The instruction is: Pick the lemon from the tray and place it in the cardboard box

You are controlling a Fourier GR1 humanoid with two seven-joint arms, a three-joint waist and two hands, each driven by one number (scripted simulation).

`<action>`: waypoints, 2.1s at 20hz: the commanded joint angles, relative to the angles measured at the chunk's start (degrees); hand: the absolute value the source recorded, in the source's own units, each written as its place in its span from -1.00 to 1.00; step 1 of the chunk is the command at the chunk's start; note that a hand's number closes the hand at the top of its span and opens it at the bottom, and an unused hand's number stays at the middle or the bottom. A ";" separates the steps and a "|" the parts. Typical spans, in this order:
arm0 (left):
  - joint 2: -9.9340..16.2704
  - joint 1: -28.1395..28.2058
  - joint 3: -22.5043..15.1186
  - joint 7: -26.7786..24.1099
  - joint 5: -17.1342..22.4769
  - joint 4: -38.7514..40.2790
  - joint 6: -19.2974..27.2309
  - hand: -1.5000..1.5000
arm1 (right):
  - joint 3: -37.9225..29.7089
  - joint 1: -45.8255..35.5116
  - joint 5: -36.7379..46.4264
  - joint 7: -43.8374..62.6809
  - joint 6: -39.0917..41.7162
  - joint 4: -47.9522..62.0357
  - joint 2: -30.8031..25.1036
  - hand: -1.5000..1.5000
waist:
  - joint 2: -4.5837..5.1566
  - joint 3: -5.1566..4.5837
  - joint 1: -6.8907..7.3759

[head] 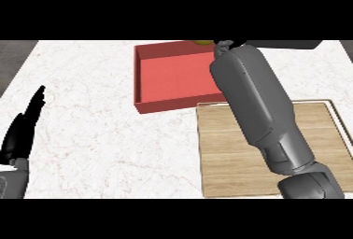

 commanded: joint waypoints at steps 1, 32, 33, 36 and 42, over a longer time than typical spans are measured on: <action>0.28 -1.70 0.64 -1.24 -0.51 2.95 0.37 0.00 | -3.65 -2.36 -1.28 -5.16 -7.82 11.91 0.26 1.00 | 0.46 -0.03 0.26; -0.07 0.36 1.50 1.09 -0.02 -0.66 -0.69 0.00 | -22.07 -3.91 -20.22 -33.71 -29.29 18.48 -3.69 -1.00 | -0.47 0.08 -1.03; -1.73 1.58 0.17 0.76 -1.91 -0.74 1.30 0.00 | -21.47 -0.46 -21.39 -35.53 -30.47 15.45 -0.33 -1.00 | -0.83 0.08 -1.97; -1.53 3.01 1.08 0.33 -1.78 -1.05 1.46 0.00 | -20.91 4.75 -23.28 -35.82 -27.48 9.55 -2.37 -1.00 | -1.19 0.06 -3.01; 0.92 4.52 4.42 -1.99 0.02 1.12 -0.35 0.00 | -14.77 14.68 -19.90 -23.72 -20.58 -7.24 -3.46 -1.00 | -1.91 -0.03 -4.93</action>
